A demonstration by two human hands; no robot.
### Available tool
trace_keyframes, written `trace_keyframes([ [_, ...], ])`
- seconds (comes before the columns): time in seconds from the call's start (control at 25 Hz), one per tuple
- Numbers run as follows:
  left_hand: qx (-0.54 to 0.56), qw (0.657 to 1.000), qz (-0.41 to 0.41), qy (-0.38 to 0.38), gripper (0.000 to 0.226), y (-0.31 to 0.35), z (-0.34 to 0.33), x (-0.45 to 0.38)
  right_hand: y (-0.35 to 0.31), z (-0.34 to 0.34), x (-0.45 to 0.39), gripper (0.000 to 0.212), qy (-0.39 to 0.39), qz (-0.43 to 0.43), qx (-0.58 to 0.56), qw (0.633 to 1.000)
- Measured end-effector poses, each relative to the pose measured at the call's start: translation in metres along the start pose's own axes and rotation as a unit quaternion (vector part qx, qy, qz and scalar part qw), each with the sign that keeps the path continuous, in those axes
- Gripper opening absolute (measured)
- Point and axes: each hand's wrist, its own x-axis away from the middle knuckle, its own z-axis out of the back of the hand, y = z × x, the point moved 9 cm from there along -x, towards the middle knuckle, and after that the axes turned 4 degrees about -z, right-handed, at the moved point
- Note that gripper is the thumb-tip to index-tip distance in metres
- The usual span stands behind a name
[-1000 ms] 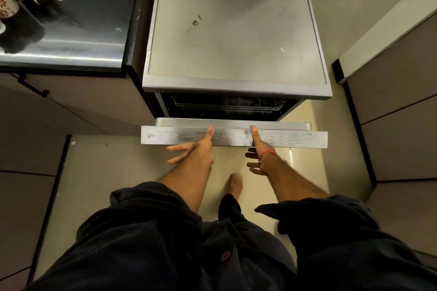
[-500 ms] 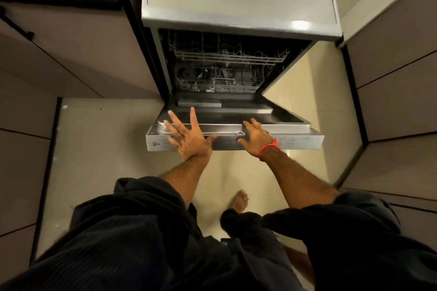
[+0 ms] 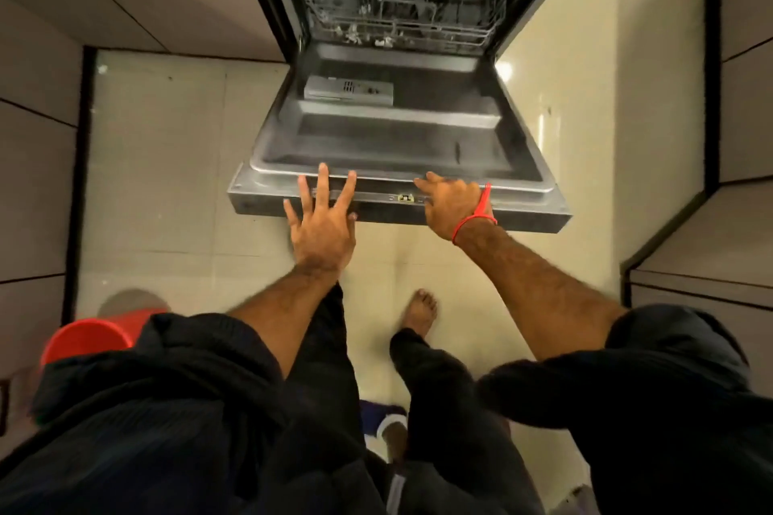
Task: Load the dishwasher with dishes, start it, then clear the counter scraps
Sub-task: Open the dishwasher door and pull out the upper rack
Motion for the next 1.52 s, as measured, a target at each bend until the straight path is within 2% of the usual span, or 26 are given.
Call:
trace_keyframes([
  [0.12, -0.053, 0.995, 0.004, -0.091, 0.086, -0.015, -0.038, 0.015, -0.01, -0.052, 0.007, 0.049, -0.05, -0.001, -0.022, 0.999],
  [0.24, -0.086, 0.985, -0.023, -0.147, 0.089, -0.026, -0.054, 0.016, -0.016, -0.082, 0.013, 0.055, -0.085, -0.024, -0.035, 0.995],
  [0.52, -0.13, 0.983, -0.06, -0.113, 0.078, -0.022, -0.062, 0.015, -0.018, -0.088, 0.005, 0.051, -0.054, -0.021, -0.044, 0.997],
  [0.68, -0.125, 0.982, -0.062, -0.13, 0.07, -0.025, -0.084, -0.001, -0.019, -0.109, 0.0, 0.056, -0.082, -0.017, -0.014, 0.996],
  [0.8, -0.148, 0.967, -0.071, -0.194, 0.061, -0.028, -0.134, -0.015, -0.018, -0.161, -0.011, 0.065, -0.137, -0.037, -0.03, 0.989],
  [0.96, -0.179, 0.934, -0.096, -0.293, 0.071, -0.058, -0.235, -0.019, -0.031, -0.27, -0.039, 0.079, -0.223, -0.051, -0.091, 0.969],
  [1.08, -0.189, 0.931, -0.099, -0.295, 0.078, -0.089, -0.303, -0.023, -0.038, -0.344, -0.062, 0.082, -0.249, -0.065, -0.085, 0.963],
  [1.24, -0.198, 0.914, -0.123, -0.333, 0.078, -0.108, -0.361, -0.038, -0.035, -0.406, -0.092, 0.085, -0.26, -0.051, -0.074, 0.962],
  [1.4, -0.194, 0.913, -0.112, -0.34, 0.082, -0.113, -0.392, -0.051, -0.032, -0.446, -0.102, 0.089, -0.261, -0.039, -0.081, 0.961],
  [1.52, -0.199, 0.917, -0.074, -0.337, 0.098, -0.116, -0.406, -0.036, -0.031, -0.457, -0.091, 0.092, -0.243, -0.042, -0.13, 0.96],
])
